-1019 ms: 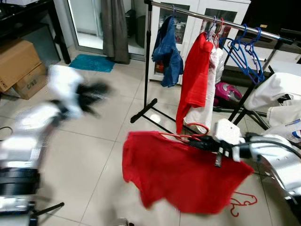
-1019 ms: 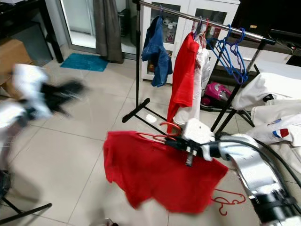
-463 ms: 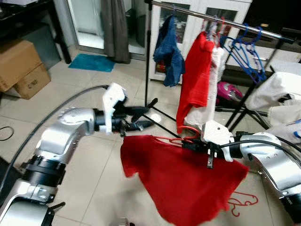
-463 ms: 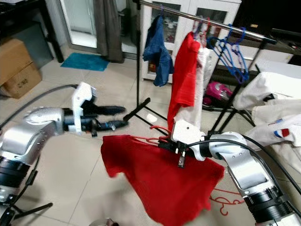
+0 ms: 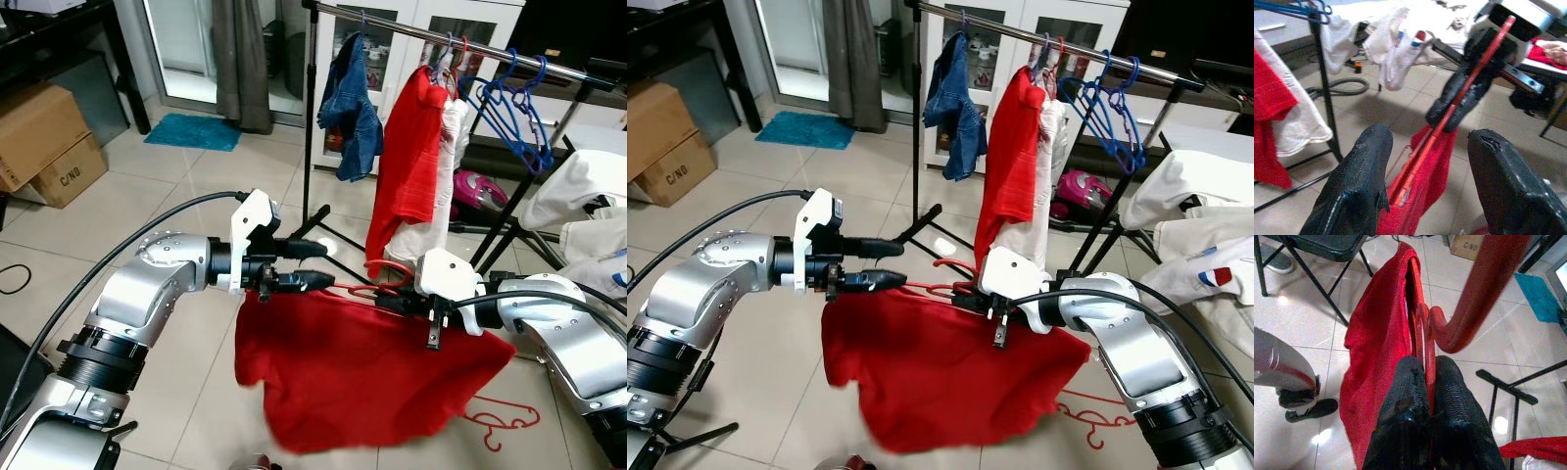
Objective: Hang hanger
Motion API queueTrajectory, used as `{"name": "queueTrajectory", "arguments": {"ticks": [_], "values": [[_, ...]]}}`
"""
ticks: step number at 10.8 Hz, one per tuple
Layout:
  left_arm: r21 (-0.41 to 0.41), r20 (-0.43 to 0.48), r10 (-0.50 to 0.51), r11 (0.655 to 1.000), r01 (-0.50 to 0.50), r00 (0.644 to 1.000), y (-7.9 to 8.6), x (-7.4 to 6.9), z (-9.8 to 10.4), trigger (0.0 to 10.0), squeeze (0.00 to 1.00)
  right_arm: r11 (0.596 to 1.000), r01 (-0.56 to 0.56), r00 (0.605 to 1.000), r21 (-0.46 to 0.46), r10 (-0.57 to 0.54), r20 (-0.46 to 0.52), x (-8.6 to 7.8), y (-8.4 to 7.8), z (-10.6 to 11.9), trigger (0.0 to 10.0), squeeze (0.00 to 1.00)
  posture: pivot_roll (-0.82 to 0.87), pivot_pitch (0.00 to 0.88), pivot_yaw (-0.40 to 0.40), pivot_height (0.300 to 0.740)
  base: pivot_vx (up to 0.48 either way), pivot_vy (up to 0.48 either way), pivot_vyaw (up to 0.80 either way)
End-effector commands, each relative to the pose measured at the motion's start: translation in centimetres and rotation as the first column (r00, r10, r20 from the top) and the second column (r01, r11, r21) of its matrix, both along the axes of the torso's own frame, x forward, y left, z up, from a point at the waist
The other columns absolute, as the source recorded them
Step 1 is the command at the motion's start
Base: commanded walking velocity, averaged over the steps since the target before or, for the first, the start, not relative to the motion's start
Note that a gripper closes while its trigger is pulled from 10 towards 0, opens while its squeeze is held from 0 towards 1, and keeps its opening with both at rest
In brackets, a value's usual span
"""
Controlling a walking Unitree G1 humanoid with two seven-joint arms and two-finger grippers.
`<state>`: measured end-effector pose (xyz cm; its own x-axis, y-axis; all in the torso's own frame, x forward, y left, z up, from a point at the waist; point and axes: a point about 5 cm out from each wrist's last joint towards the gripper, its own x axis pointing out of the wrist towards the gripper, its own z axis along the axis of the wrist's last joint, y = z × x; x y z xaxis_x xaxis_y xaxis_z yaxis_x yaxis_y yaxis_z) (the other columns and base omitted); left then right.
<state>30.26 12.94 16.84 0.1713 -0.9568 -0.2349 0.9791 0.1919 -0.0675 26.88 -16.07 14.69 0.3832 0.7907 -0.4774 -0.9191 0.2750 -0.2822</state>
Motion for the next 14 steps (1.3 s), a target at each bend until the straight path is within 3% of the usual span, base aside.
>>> {"name": "queueTrajectory", "arguments": {"ticks": [1,3,5,6,9,14], "values": [[0.025,-0.023,-0.045,0.999,0.046,0.999,-0.3,-0.3,-0.5,10.0,0.00,0.999,-0.039,0.999,0.012,0.039,0.033,0.0,0.5,1.1,10.0,0.00,0.09,0.000,-0.005,0.740,0.000,0.000,0.00],[0.112,-0.020,-0.131,0.985,0.132,0.991,-0.3,-0.7,-1.3,9.7,0.00,0.996,-0.085,0.996,-0.001,0.085,0.034,-0.4,0.8,1.3,10.0,0.00,0.09,0.000,-0.004,0.740,0.000,0.000,0.00],[0.169,0.006,-0.140,0.976,0.137,0.990,0.2,-0.2,-1.4,0.0,0.00,0.995,-0.100,0.994,-0.017,0.100,0.038,-0.4,0.8,1.4,10.0,0.00,0.09,0.000,0.000,0.740,0.000,0.000,0.00],[0.205,0.018,-0.161,0.967,0.154,0.987,0.3,0.2,-1.4,0.0,0.00,0.993,-0.116,0.992,-0.030,0.117,0.039,-0.5,0.7,1.6,10.0,0.00,0.09,0.000,-0.001,0.740,0.000,0.000,0.00],[0.214,0.044,-0.179,0.963,0.166,0.983,-0.5,1.0,-1.4,0.0,0.00,0.990,-0.131,0.990,-0.049,0.134,0.044,-0.5,1.0,1.7,10.0,0.00,0.09,0.000,0.004,0.740,0.000,0.000,0.00],[0.232,0.042,-0.242,0.946,0.226,0.969,-1.8,1.1,-1.9,0.0,0.00,0.989,-0.138,0.989,-0.053,0.141,0.053,-0.3,1.4,1.9,10.0,0.00,0.09,0.000,0.008,0.740,0.000,0.000,0.00]]}}
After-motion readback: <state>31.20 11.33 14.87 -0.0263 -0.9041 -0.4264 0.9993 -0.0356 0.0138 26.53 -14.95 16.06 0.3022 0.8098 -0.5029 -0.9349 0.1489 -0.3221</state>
